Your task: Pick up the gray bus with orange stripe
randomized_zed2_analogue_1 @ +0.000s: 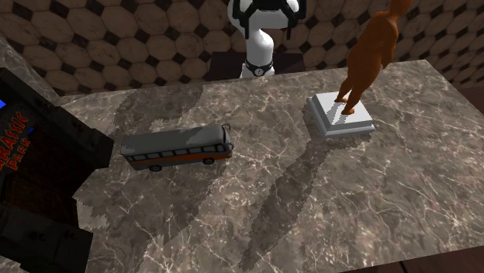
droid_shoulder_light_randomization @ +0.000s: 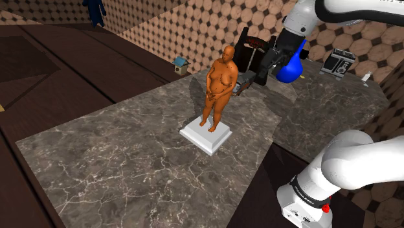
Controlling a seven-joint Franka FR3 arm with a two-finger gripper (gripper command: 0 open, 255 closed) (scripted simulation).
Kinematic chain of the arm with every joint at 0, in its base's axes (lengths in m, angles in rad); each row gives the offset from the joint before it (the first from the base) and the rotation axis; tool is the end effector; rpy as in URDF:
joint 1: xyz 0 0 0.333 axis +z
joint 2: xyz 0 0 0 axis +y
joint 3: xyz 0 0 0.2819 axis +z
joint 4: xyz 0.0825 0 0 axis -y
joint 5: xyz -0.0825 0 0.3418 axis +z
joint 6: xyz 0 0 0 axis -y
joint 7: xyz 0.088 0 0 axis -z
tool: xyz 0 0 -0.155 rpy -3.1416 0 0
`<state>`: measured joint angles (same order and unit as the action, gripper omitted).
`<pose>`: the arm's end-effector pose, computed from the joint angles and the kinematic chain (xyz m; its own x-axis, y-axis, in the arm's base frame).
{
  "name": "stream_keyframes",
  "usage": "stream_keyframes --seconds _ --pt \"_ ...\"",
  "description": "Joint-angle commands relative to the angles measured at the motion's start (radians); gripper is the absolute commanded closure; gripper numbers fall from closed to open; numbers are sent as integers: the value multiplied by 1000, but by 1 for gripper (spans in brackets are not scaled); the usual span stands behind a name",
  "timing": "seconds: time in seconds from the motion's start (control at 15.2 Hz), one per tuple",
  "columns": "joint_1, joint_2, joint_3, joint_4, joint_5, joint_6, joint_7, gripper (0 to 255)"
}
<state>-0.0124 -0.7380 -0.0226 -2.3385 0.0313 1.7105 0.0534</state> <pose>0.3199 -0.0078 0.5250 0.9904 -0.0882 0.1069 -0.0830 -0.9952 -0.0522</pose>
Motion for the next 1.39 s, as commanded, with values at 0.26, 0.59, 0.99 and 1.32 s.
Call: stream_keyframes --seconds 0.26,0.59,0.99,1.32 --pt "-53 147 17 49 1 87 132 0" --pt "-116 327 25 130 -7 170 294 0" --pt "-182 529 12 245 -24 237 481 0" --pt "-228 681 -18 345 -33 270 627 0"
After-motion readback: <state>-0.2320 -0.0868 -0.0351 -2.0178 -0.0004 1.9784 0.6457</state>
